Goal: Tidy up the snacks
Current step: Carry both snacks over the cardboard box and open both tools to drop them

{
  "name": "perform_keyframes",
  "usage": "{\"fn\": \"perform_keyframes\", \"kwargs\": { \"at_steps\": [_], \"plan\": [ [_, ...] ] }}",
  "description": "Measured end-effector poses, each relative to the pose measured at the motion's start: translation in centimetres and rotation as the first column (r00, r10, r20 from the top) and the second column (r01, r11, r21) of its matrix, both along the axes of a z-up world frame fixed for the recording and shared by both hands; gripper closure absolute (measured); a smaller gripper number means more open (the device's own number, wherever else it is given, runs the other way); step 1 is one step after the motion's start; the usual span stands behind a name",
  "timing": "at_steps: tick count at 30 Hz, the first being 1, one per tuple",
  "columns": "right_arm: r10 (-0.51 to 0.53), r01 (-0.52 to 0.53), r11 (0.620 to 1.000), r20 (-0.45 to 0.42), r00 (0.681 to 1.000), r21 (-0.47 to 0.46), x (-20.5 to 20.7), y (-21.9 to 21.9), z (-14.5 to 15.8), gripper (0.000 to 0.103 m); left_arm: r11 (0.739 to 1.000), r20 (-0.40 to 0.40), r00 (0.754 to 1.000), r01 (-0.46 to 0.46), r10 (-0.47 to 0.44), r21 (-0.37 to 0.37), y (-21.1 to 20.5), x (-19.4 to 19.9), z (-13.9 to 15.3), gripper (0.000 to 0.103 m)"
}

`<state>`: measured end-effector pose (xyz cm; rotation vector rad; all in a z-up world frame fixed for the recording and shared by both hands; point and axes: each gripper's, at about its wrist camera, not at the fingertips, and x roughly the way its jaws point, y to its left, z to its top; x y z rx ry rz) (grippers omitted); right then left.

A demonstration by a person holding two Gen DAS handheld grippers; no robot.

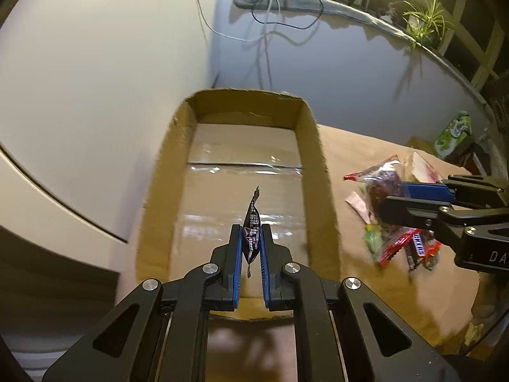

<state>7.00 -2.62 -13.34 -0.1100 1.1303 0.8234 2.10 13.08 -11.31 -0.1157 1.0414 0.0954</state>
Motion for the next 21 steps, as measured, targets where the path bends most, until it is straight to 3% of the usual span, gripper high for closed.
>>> {"fn": "perform_keyframes", "kwargs": {
  "at_steps": [21],
  "plan": [
    [0.062, -0.063, 0.997, -0.013, 0.998, -0.036, 1.2, 6.2, -1.6, 0.068, 0.999, 0.020, 0.999, -0.038, 0.038, -0.010, 2.3, 0.4, -0.2, 0.092]
  ]
}}
